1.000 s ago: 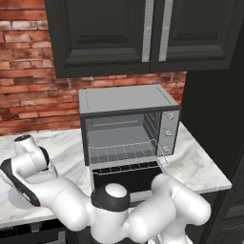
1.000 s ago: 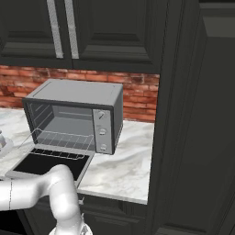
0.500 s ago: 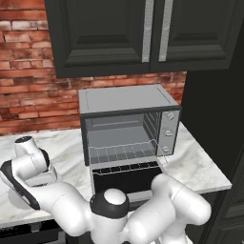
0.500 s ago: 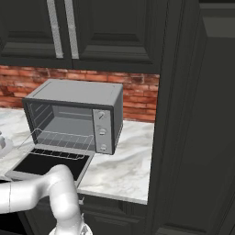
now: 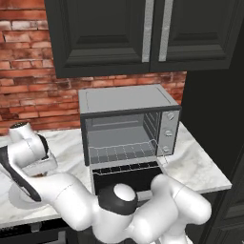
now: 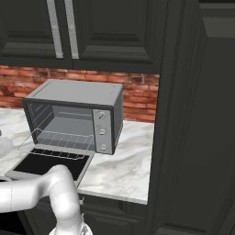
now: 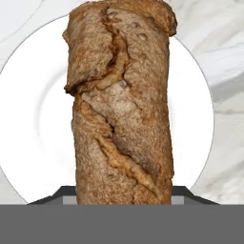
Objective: Pull the toaster oven rack outwards. Pick up the baguette from the plate and place it on the toaster oven rack. Close the toaster oven door fully and set the temperature to the lowest setting.
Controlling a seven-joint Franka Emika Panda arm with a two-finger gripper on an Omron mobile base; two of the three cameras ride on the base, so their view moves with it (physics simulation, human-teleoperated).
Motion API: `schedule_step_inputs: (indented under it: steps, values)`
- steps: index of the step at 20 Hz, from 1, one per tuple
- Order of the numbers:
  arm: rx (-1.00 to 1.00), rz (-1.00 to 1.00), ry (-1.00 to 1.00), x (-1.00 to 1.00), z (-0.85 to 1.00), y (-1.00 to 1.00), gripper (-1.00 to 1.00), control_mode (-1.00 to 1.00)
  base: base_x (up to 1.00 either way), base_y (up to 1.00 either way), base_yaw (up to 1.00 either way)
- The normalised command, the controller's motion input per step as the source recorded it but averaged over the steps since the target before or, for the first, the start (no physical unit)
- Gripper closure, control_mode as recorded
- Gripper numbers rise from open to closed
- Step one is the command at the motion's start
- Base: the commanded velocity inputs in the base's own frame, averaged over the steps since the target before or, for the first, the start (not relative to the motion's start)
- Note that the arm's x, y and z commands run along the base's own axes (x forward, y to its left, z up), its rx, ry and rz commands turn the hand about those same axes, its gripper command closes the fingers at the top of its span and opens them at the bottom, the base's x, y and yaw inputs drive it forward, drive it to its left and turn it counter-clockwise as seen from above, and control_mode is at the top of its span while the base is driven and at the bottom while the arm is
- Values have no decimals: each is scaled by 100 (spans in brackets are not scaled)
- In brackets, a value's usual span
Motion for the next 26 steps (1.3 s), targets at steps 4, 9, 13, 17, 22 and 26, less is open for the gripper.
schedule_step_inputs:
  steps: [4, 9, 13, 17, 22, 26]
  values:
    - [0, 63, 1, -21, 94, -54, 100, -100, 0, 0, 0]
    - [-7, 67, 9, -20, 85, -36, 100, -100, 0, 0, 0]
    - [0, 66, 17, -11, 70, -41, 100, -100, 0, 0, 0]
    - [3, 60, 6, -28, 17, -75, 100, -100, 0, 0, 0]
    - [5, 55, 1, -50, 0, -94, 100, -100, 0, 0, 0]
    - [11, 36, 0, -58, 2, -100, 100, -100, 0, 0, 0]
